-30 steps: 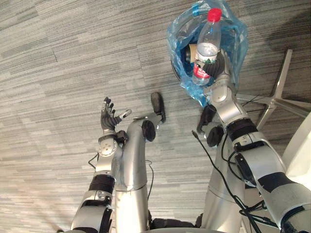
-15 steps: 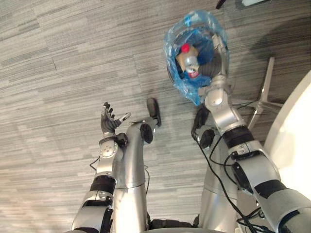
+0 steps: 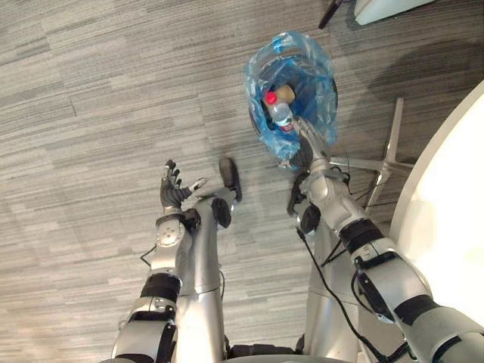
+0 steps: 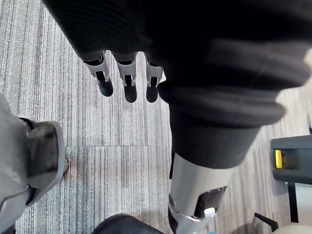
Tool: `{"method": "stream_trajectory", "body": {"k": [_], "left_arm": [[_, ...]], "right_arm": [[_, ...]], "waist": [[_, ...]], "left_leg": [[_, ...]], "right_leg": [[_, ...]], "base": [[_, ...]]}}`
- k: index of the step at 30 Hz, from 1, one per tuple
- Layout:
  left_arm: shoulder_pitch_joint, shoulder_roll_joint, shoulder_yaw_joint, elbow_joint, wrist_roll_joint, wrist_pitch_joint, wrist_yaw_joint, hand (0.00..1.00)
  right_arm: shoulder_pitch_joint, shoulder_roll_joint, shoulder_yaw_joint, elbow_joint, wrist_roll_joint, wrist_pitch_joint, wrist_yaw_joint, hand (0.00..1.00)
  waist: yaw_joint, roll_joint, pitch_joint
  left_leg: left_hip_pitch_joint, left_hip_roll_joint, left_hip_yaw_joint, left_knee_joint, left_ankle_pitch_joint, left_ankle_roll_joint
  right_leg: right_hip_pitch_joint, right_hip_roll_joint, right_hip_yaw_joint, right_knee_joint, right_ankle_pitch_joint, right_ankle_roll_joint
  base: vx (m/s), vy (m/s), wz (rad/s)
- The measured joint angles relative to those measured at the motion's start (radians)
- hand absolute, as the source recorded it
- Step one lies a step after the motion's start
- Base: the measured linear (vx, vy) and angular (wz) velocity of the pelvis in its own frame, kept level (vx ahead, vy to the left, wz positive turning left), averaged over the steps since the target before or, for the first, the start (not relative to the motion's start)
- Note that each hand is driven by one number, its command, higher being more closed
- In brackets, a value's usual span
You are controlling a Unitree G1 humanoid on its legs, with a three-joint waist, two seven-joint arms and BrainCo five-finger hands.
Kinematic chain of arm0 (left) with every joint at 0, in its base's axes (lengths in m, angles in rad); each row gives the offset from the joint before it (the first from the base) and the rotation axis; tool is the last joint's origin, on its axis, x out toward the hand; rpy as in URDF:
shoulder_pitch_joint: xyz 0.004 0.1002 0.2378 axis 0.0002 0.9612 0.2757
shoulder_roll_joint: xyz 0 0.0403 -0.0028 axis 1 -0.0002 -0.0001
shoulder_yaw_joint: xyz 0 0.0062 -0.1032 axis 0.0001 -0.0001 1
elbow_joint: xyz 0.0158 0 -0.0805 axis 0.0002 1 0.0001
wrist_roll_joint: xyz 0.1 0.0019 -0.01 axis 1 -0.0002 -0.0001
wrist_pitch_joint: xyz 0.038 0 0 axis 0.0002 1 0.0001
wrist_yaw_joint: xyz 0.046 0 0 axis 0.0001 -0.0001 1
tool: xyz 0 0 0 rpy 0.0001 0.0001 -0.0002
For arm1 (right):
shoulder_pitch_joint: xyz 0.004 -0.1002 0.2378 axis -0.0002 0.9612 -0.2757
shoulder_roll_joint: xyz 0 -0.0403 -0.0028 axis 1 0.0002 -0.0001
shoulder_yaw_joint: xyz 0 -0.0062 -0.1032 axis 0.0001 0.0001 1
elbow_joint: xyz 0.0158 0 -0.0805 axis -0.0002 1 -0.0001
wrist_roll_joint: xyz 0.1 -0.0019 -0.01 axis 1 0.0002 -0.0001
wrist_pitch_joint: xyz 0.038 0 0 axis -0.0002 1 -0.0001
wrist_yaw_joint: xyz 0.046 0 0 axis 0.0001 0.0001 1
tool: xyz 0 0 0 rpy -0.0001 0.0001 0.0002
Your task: Gather rubbish on tea table into small bin, then transfer packed bag to large trash can.
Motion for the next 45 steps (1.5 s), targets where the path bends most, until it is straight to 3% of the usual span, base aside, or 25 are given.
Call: {"method": "stream_trajectory", "body": {"k": [7, 14, 18, 22, 28, 35, 38, 40, 45], "left_arm": [[-0.036, 0.002, -0.002, 0.002, -0.007, -0.007, -0.002, 0.00], [-0.036, 0.003, -0.003, 0.002, -0.007, -0.005, -0.003, 0.00], [-0.036, 0.002, -0.003, -0.006, -0.007, 0.006, -0.003, 0.00], [-0.006, -0.009, -0.018, -0.011, -0.002, 0.026, -0.006, 0.00], [0.101, -0.043, -0.064, -0.019, 0.025, 0.066, -0.029, 0.00], [0.214, -0.042, -0.069, -0.042, 0.044, 0.076, -0.058, 0.00], [0.288, -0.044, -0.080, -0.043, 0.045, 0.085, -0.070, 0.00], [0.353, -0.040, -0.099, -0.041, 0.046, 0.085, -0.080, 0.00], [0.433, 0.001, -0.132, -0.044, 0.067, 0.085, -0.095, 0.00]], "right_arm": [[-0.073, -0.040, 0.000, 0.061, 0.008, 0.016, 0.041, 1.00], [-0.073, -0.043, 0.000, 0.014, 0.065, 0.013, 0.023, 1.00], [-0.048, -0.043, -0.001, -0.102, 0.100, 0.014, 0.022, 1.00], [0.026, -0.042, -0.005, -0.294, 0.177, -0.014, 0.019, 1.00], [0.254, 0.031, -0.078, -0.491, 0.531, -0.066, 0.032, 1.00], [0.458, 0.127, -0.089, -0.657, 0.865, -0.125, 0.121, 1.00], [0.553, 0.188, -0.086, -0.695, 0.975, -0.145, 0.160, 1.00], [0.629, 0.215, -0.074, -0.708, 1.049, -0.180, 0.186, 1.00], [0.649, 0.222, -0.043, -0.716, 1.108, -0.194, 0.240, 1.00]], "waist": [[0.023, 0.000, 0.000], [0.025, 0.000, 0.000], [0.025, 0.001, 0.000], [0.021, 0.000, 0.000], [0.017, 0.000, 0.000], [0.015, -0.004, -0.007], [0.014, -0.011, -0.051], [0.012, -0.020, -0.118], [-0.007, -0.038, -0.190]], "left_leg": [[-0.054, -0.010, -0.016, 0.035, 0.000, 0.000], [-0.053, -0.009, -0.018, 0.035, 0.000, 0.000], [-0.043, -0.008, -0.017, 0.035, 0.000, 0.001], [0.017, -0.002, -0.017, 0.028, 0.002, 0.004], [0.263, -0.011, -0.011, -0.103, 0.014, -0.020], [0.590, -0.020, 0.002, -0.285, 0.045, -0.033], [0.734, -0.032, 0.005, -0.365, 0.060, -0.028], [0.829, -0.044, 0.007, -0.445, 0.070, -0.041], [0.965, -0.051, 0.053, -0.612, 0.129, -0.042]], "right_leg": [[-0.048, -0.015, -0.008, 0.048, -0.015, -0.012], [-0.047, -0.016, -0.010, 0.050, -0.017, -0.015], [-0.036, -0.015, -0.010, 0.049, -0.016, -0.014], [0.028, -0.010, -0.016, 0.032, -0.016, -0.014], [0.278, -0.002, -0.044, -0.095, -0.001, -0.018], [0.607, 0.024, -0.071, -0.294, 0.033, -0.015], [0.759, 0.032, -0.082, -0.383, 0.043, -0.007], [0.851, 0.045, -0.079, -0.476, 0.065, 0.003], [0.976, 0.087, -0.034, -0.693, 0.169, 0.011]], "base": [[-0.04, 0.018, 0.08], [-0.05, 0.020, 0.01], [-0.03, 0.021, -0.01], [-0.03, 0.017, -0.04], [-0.03, -0.030, 0.02], [0.06, -0.077, -0.03], [0.14, -0.066, 0.01], [0.17, -0.017, -0.13], [0.13, 0.028, -0.34]]}}
